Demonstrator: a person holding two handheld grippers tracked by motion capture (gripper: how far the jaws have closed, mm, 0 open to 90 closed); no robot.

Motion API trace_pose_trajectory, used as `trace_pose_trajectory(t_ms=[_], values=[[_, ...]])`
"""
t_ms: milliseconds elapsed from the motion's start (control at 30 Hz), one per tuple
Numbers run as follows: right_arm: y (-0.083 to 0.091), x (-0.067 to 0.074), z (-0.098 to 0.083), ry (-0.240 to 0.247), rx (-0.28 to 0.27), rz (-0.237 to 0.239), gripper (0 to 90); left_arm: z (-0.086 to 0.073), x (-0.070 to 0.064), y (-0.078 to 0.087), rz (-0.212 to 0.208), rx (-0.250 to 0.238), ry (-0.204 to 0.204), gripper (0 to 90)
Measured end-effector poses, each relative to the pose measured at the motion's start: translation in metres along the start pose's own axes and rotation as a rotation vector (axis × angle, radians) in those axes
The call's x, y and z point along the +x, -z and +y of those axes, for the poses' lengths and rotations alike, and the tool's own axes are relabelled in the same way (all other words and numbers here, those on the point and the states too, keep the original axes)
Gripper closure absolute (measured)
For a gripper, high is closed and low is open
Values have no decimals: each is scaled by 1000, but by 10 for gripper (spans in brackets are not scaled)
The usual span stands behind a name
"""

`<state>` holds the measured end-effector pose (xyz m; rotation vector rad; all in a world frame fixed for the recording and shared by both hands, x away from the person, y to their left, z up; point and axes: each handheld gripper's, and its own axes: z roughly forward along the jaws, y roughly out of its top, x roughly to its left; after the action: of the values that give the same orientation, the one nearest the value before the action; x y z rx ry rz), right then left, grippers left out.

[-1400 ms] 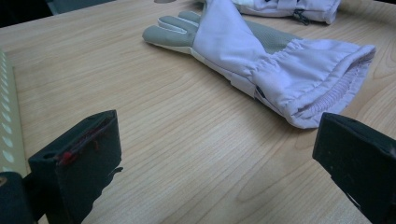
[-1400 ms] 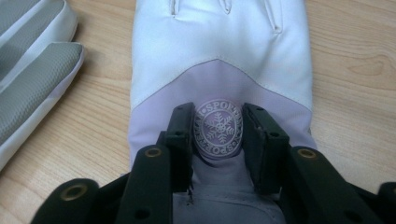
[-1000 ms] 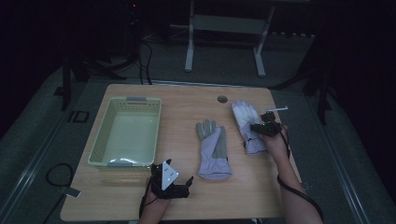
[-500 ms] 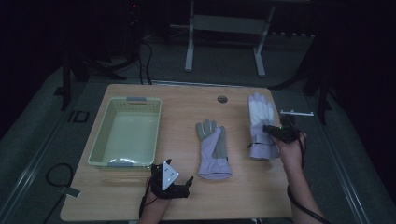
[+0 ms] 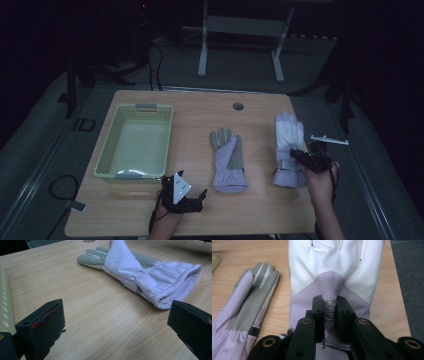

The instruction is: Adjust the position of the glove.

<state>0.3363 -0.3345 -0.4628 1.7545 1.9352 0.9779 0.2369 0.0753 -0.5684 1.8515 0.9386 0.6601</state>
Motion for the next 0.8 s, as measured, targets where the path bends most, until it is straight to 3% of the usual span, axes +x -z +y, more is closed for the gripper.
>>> trace_pose_trajectory(t_ms=[233, 433, 600, 800], values=[[-17, 3, -14, -2, 50, 12, 788, 0, 0, 0, 2, 0, -2, 12], [-37, 8, -19, 26, 93, 0, 779, 0, 0, 0, 0, 1, 0, 12], [-59, 7, -29, 15, 114, -24, 665, 0, 0, 0, 2, -1, -3, 12], [-63, 5, -30, 56, 116, -12, 609, 0, 0, 0, 2, 1, -4, 12]])
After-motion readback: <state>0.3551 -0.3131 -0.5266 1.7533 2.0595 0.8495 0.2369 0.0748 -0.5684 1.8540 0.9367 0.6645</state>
